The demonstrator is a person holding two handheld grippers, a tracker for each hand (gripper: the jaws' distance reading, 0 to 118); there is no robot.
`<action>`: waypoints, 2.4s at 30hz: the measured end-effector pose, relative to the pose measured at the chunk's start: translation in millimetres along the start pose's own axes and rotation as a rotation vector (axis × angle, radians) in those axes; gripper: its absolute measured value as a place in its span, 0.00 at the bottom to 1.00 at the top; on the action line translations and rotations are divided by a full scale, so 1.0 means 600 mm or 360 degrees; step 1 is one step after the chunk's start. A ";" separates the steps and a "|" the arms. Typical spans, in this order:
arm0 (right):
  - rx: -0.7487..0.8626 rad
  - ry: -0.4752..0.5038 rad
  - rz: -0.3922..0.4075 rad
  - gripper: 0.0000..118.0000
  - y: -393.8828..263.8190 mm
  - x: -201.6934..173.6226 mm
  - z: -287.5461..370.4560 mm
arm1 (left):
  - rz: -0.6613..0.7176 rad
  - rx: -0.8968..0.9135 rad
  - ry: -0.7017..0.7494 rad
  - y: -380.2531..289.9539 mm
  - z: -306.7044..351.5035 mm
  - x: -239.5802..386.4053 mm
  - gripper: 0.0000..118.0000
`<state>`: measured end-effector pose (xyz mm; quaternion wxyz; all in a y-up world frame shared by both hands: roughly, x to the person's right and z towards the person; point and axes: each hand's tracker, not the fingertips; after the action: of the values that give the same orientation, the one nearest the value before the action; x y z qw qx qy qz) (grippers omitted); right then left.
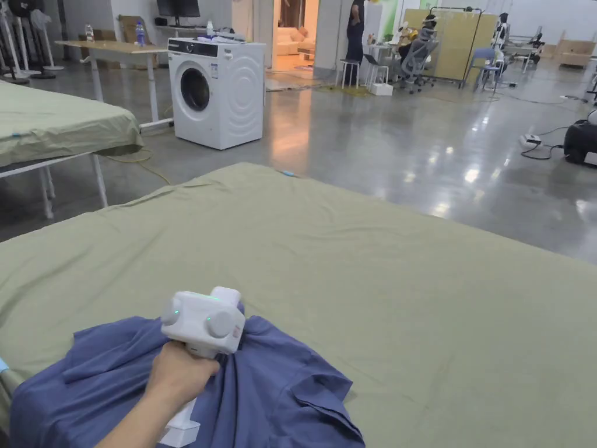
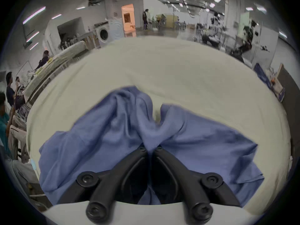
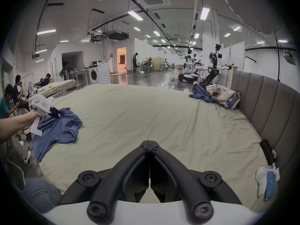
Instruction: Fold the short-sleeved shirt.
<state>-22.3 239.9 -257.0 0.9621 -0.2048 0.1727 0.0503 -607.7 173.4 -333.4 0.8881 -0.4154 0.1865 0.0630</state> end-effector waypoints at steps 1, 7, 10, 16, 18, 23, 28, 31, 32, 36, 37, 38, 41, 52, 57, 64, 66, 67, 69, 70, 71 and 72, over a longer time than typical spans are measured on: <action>0.0008 0.0006 0.0002 0.02 0.004 0.001 0.009 | -0.0002 0.0103 -0.0061 0.005 0.025 -0.001 0.01; 0.0153 -0.0039 -0.0001 0.02 0.054 0.043 0.083 | -0.0210 0.0553 -0.0389 0.064 0.279 0.061 0.01; 0.0247 -0.0103 0.0032 0.02 0.073 0.087 0.122 | -0.0433 0.0723 -0.0562 0.124 0.418 0.139 0.01; 0.0361 -0.0272 -0.0101 0.02 0.097 0.193 0.199 | -0.0721 0.0981 -0.0810 0.243 0.565 0.315 0.01; 0.0375 -0.0333 -0.0136 0.02 0.092 0.235 0.216 | -0.0838 0.0963 -0.0964 0.261 0.589 0.385 0.01; 0.0422 -0.0433 -0.0244 0.02 0.084 0.309 0.247 | -0.1132 0.0916 -0.1192 0.222 0.592 0.588 0.01; 0.0389 -0.0485 -0.0295 0.02 0.057 0.352 0.250 | -0.1258 0.0697 -0.1357 0.102 0.493 0.783 0.01; 0.0353 -0.0470 -0.0321 0.02 0.035 0.356 0.238 | -0.1293 0.0500 -0.1361 0.006 0.399 0.881 0.01; 0.0340 -0.0470 -0.0328 0.02 0.027 0.357 0.234 | -0.1257 0.0447 -0.1340 -0.032 0.361 0.910 0.01; 0.0276 -0.0462 -0.0311 0.02 -0.005 0.360 0.216 | -0.1022 0.0191 -0.1189 -0.123 0.230 0.975 0.02; 0.0252 -0.0461 -0.0303 0.02 -0.012 0.362 0.212 | -0.0988 0.0217 -0.1172 -0.134 0.216 0.982 0.04; 0.0242 -0.0465 -0.0307 0.02 -0.017 0.365 0.210 | -0.0993 0.0238 -0.1143 -0.141 0.215 0.988 0.22; 0.0236 -0.0478 -0.0287 0.02 -0.025 0.369 0.212 | -0.0870 0.0345 -0.1182 -0.124 0.227 0.954 1.00; 0.0303 -0.0512 -0.0272 0.02 -0.048 0.333 0.233 | -0.0113 0.1142 -0.0511 -0.170 0.512 0.462 0.00; 0.0252 -0.0456 -0.0284 0.02 -0.055 0.294 0.243 | -0.0110 0.0804 -0.0447 -0.216 0.506 0.321 0.00; 0.0162 -0.0359 -0.0216 0.02 -0.036 0.254 0.214 | -0.0113 0.0151 -0.0334 -0.042 0.234 0.283 0.00; 0.0149 -0.0349 -0.0221 0.02 -0.020 0.239 0.204 | -0.0252 0.0083 -0.0177 0.015 0.133 0.318 0.77; 0.0142 -0.0346 -0.0219 0.02 -0.016 0.236 0.199 | -0.0290 -0.0019 -0.0160 0.035 0.091 0.328 1.00; 0.0123 -0.0366 -0.0201 0.02 -0.008 0.233 0.184 | -0.0210 -0.0033 -0.0180 0.074 0.028 0.357 1.00; 0.0115 -0.0376 -0.0193 0.02 -0.005 0.232 0.177 | -0.0196 -0.0119 -0.0193 0.066 -0.009 0.355 1.00; 0.0103 -0.0386 -0.0183 0.02 -0.003 0.232 0.169 | -0.0186 -0.0199 -0.0213 0.075 -0.043 0.366 1.00; 0.0090 -0.0399 -0.0166 0.02 0.000 0.232 0.157 | -0.0171 -0.0226 -0.0222 0.077 -0.072 0.376 1.00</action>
<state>137.6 282.2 -225.4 0.9829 -0.1785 0.0415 0.0206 -423.7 160.4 -478.1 0.8694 -0.4812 0.0968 0.0569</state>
